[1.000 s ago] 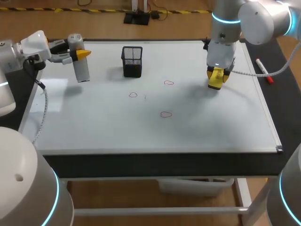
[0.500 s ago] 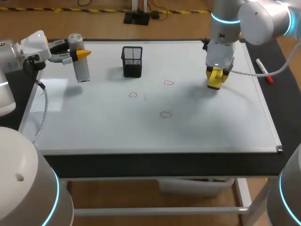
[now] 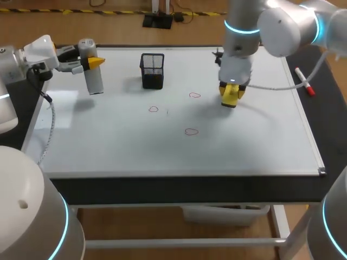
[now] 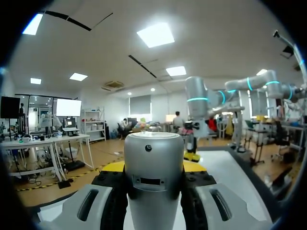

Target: Pick up the inspection probe, press it on each red-marked spot on the whiteboard one by one, put down the probe, pick up the eraser, and wipe off all the red marks.

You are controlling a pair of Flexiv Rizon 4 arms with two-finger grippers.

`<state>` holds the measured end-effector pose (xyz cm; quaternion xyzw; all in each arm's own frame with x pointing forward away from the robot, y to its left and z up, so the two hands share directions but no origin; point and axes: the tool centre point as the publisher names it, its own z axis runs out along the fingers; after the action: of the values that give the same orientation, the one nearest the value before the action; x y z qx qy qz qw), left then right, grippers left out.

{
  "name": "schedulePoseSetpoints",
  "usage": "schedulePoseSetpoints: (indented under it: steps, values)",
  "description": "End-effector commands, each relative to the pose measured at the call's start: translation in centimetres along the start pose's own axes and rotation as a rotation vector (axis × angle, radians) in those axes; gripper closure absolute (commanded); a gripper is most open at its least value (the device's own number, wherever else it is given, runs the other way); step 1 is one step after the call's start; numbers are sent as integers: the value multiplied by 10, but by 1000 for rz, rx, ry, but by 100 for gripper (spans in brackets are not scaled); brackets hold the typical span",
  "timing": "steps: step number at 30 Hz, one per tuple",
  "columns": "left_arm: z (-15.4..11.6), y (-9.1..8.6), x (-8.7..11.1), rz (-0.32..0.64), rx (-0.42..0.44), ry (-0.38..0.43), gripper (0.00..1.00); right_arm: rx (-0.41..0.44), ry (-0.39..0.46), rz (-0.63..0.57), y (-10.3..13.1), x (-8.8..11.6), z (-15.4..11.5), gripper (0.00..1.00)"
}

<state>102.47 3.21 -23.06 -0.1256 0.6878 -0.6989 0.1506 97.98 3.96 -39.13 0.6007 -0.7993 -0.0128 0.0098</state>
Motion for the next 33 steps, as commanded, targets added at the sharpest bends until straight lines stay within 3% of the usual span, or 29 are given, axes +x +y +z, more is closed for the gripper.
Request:
schedulePoseSetpoints:
  steps: [1, 6, 20, 33]
  values:
    - [0, -1, 1, 1, 0, -3, 100, -1, 9, -49, 10, -27, 4, 100]
    - [0, -1, 1, 1, 0, -3, 100, -25, -49, -141, 27, -65, 4, 100]
    - [0, -1, 1, 1, 0, -3, 100, -82, -51, -348, 63, -163, 13, 100]
    - [0, -1, 1, 1, 0, -3, 100, -133, -34, -444, 82, -230, 29, 100]
